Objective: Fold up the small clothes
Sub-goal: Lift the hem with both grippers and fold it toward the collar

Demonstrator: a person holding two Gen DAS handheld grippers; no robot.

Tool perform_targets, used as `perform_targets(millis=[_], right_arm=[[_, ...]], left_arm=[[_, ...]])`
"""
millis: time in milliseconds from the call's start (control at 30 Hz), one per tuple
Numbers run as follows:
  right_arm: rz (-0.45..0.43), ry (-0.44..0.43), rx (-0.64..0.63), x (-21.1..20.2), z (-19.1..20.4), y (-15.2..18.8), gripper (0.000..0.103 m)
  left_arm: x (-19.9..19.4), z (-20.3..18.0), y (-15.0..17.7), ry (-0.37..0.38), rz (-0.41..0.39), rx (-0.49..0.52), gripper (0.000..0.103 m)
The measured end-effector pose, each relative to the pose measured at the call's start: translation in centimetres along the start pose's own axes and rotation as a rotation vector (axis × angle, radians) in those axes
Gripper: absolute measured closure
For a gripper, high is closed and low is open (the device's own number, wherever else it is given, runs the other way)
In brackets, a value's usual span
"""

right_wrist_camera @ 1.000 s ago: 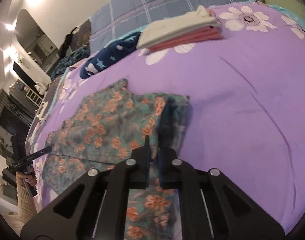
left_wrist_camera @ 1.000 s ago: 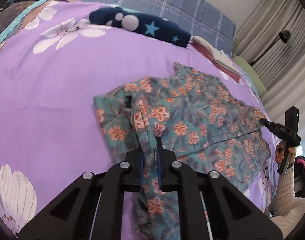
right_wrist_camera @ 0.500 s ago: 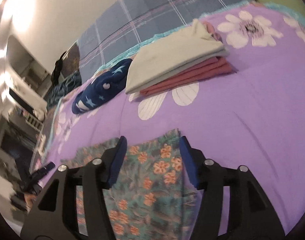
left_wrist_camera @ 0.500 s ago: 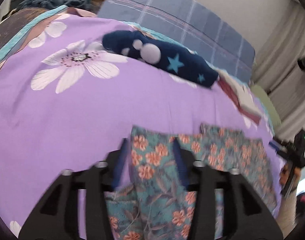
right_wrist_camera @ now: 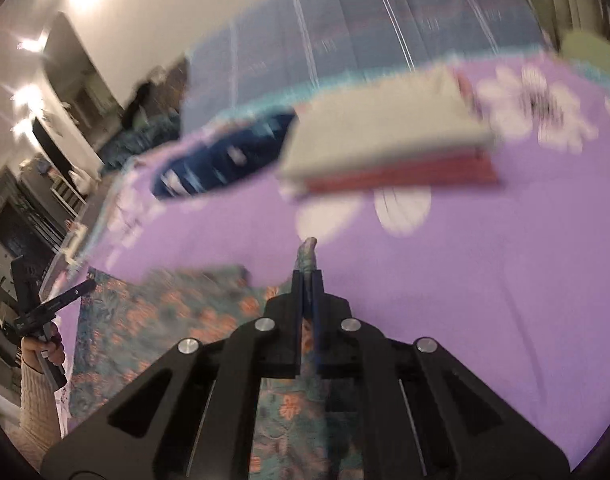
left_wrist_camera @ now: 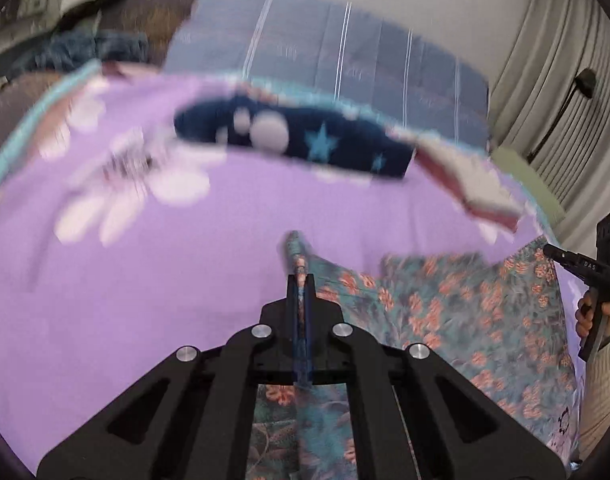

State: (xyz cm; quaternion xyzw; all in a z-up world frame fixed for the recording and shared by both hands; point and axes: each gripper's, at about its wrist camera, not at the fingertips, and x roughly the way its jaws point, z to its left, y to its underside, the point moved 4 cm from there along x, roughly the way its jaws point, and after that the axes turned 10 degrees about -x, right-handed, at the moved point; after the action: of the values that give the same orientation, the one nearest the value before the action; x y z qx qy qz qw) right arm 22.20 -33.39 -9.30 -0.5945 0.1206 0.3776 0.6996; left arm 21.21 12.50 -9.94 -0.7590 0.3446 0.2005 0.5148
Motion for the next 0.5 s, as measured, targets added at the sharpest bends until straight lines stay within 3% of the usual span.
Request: perform_targets(millis=[100, 200, 267, 367, 500], right_arm=[[-0.023, -0.004, 0.007, -0.3, -0.3, -1.3, 0.097], [0.089, 0.102, -0.018, 3.8, -1.6, -0.2, 0.092], [0.181, 0.144, -0.003, 6.4, -2.8, 1.9, 0.091], [0.127, 0.094, 0.044, 5.3, -3.1, 3.0, 0.089], [0.109, 0.097, 0.045, 2.4, -3.9, 3.2, 0.073]], left_arm=[[0.2, 0.0, -0.7, -0.029, -0.009, 0.019, 0.101], [4.3, 1.1, 0.9, -0.161, 0.071, 0.068, 0.101], [5.9, 2.1, 2.1, -0.207, 0.113, 0.078, 0.098], [5.4, 2.6, 2.7, -0.203, 0.085, 0.080, 0.092], [3.5, 2.0, 2.2, -0.227, 0.057, 0.092, 0.087]])
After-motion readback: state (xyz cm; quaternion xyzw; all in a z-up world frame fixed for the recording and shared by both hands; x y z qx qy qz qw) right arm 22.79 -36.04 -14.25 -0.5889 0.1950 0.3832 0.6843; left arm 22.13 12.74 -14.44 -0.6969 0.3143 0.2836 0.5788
